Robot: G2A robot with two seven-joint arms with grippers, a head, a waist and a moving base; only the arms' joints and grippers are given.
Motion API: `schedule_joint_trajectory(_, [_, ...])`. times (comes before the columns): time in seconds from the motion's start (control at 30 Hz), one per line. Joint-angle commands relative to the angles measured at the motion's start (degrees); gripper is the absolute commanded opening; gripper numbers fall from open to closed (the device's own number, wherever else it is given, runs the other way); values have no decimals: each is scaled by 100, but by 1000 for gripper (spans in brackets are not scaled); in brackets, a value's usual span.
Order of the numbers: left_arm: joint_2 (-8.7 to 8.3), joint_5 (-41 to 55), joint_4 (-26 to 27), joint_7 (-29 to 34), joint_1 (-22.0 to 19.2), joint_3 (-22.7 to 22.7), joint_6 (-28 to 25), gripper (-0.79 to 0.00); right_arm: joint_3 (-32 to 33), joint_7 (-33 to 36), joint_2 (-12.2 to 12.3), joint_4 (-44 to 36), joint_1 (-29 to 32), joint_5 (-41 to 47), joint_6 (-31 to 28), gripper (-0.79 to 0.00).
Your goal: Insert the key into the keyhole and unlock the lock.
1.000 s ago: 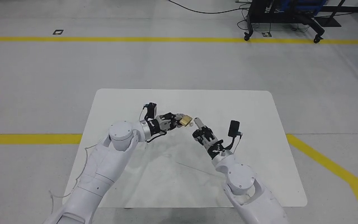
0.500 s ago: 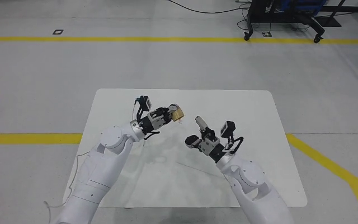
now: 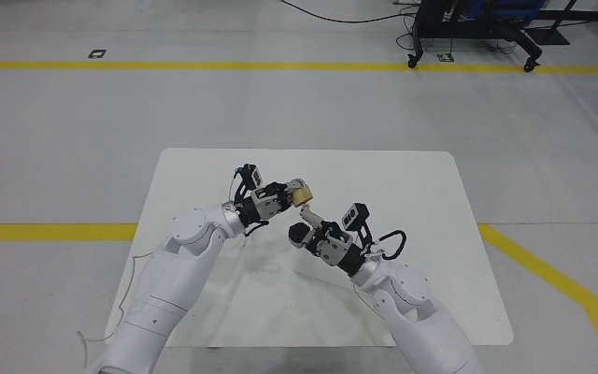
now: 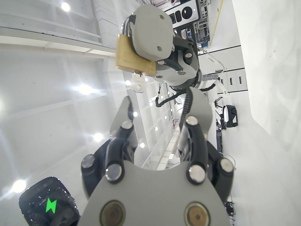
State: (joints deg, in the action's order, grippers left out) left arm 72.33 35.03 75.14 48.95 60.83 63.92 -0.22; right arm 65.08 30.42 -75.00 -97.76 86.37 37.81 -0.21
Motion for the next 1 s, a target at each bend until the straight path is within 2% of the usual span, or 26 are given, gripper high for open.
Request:
schedule_joint_trajectory(0.0, [3, 14, -19, 19, -12, -9, 1, -785, -16, -32, -6, 21, -26, 6, -51, -496])
schedule_joint_trajectory(0.3, [13, 43, -76, 69, -56, -28, 15, -785, 160, -107, 15, -82, 92, 60, -329, -483])
schedule_joint_trajectory(0.47, [15, 0, -62, 137, -65, -61, 5, -785, 212, -231, 25, -141, 112, 13, -273, -486])
schedule_joint_trajectory(0.57, [18, -36, -65, 154, -73, -85, -6, -785, 199, -279, 22, -112, 72, 10, -236, -554])
schedule_joint_trajectory(0.63, [19, -46, -68, 161, -81, -92, -5, -785, 182, -310, 20, -105, 65, 1, -229, -640])
schedule_joint_trajectory(0.7, [20, -38, -71, 173, -81, -94, -12, -785, 167, -381, 16, -114, 68, -15, -225, -785])
schedule_joint_trajectory(0.97, [14, -126, -47, 164, -71, -90, -50, -785, 220, -461, 10, -109, 103, 206, -240, -785])
